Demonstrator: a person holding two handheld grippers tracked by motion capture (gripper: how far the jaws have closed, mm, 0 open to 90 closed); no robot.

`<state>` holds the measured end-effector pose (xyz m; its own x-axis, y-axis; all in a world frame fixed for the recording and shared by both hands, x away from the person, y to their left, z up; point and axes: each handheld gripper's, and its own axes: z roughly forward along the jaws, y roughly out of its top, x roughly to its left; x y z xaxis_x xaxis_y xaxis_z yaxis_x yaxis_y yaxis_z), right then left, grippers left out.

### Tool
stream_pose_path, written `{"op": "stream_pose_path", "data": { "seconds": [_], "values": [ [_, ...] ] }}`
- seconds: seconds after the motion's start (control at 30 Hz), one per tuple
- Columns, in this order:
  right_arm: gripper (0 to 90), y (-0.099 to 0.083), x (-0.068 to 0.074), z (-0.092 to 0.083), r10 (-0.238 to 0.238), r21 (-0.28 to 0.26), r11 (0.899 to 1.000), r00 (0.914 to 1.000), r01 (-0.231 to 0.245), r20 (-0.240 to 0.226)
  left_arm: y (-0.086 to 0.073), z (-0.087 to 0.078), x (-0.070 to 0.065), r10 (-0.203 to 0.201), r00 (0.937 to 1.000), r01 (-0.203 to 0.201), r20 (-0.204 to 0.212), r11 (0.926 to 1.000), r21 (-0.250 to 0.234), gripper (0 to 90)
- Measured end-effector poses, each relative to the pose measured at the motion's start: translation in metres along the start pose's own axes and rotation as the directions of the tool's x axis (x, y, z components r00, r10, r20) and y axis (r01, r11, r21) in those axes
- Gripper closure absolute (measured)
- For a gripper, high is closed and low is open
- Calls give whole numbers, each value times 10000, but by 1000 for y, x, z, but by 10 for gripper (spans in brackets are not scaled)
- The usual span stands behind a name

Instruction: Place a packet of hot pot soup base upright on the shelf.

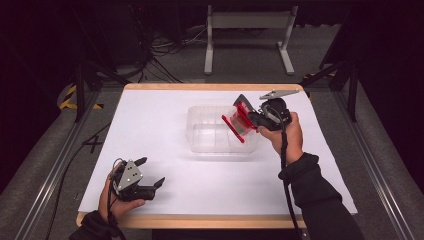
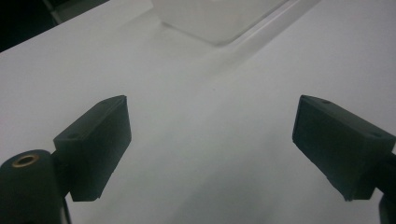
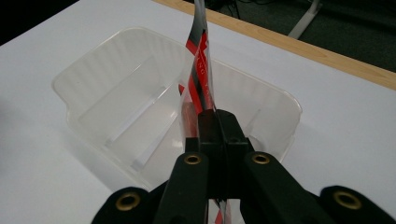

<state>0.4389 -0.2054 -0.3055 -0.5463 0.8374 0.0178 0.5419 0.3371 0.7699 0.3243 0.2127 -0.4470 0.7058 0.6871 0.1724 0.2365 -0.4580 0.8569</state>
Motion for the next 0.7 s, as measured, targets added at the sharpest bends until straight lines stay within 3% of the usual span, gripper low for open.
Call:
{"op": "stream_pose_path", "data": {
  "seconds": [0.37, 0.7],
  "values": [
    [900, -3, 1, 18, 5, 304, 9995, 9997, -13, 258, -1, -3, 1, -193, 9998, 192, -59, 9997, -167, 122],
    [891, -4, 7, 34, -238, 719, 9972, 9996, 225, 170, -2, -5, 2, -192, 9996, 189, -220, 9997, -131, 122]
  ]
}}
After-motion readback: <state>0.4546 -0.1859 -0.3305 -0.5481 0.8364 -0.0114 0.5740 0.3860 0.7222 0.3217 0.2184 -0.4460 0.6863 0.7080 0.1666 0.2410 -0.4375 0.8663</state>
